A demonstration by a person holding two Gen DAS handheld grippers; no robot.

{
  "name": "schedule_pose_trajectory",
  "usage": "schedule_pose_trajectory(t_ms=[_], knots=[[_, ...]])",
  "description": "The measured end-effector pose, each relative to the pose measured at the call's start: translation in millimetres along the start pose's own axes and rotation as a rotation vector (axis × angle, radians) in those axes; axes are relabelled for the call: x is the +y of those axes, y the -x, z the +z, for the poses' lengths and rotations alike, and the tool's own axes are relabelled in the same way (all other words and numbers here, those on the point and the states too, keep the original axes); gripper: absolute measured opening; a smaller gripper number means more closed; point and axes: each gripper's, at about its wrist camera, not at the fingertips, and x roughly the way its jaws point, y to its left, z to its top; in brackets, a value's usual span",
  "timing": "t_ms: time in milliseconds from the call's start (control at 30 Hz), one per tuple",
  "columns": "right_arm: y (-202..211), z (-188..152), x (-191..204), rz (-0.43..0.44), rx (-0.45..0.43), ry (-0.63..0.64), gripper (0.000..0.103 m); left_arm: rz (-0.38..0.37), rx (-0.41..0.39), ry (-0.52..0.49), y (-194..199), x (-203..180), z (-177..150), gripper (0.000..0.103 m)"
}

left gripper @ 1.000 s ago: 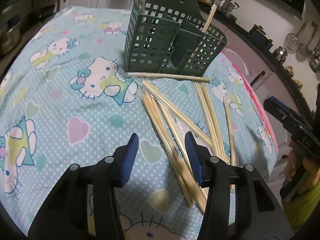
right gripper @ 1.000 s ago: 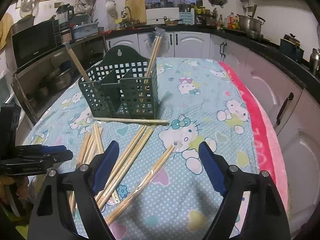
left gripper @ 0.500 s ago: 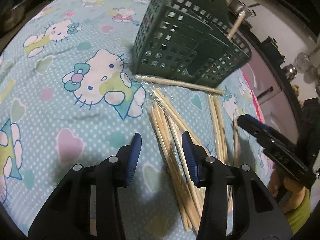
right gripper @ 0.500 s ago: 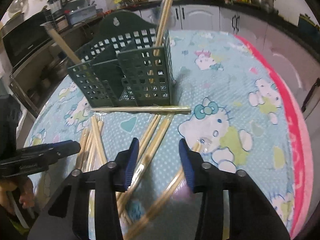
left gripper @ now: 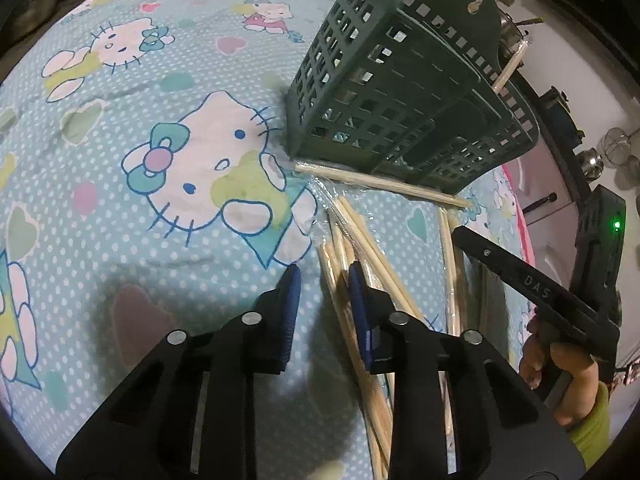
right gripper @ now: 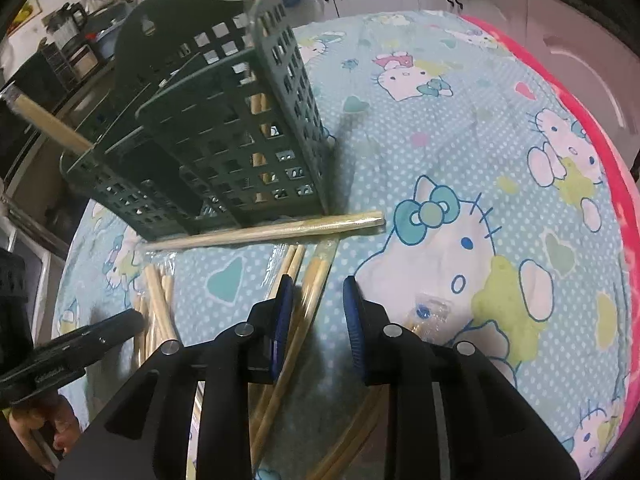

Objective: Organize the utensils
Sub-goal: 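Lower the left tool onto another chopstick and close its fingers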

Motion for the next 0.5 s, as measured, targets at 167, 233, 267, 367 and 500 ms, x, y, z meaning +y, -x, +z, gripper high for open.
schedule_pose_trajectory(t_ms=[167, 233, 267, 367, 500], knots=[[-5.8, 2.4, -5.6, 0.01, 0.017, -0.021, 0.022, -0.016, -0.007, 0.02, 0.3, 9.8, 0.5, 0.012], [-6.5, 3.0, -5.8, 0.008, 0.023, -0.017, 0.02, -0.022, -0.011, 0.026, 1.6, 13.5, -0.1, 0.011], [-7.1, 3.5, -7.4, 0.006, 0.023, -0.017, 0.019, -0.025, -0.014, 0.025, 2.7, 16.2, -0.8, 0.011], [-6.3, 2.3, -10.8, 0.008, 0.023, -0.033, 0.014, -0.031, -0.016, 0.029, 4.9, 19.2, -1.6, 0.009], [-5.3, 0.1, -14.5, 0.02, 0.019, -0.065, 0.01, -0.029, -0.014, 0.027, 7.6, 21.2, -1.9, 0.007]])
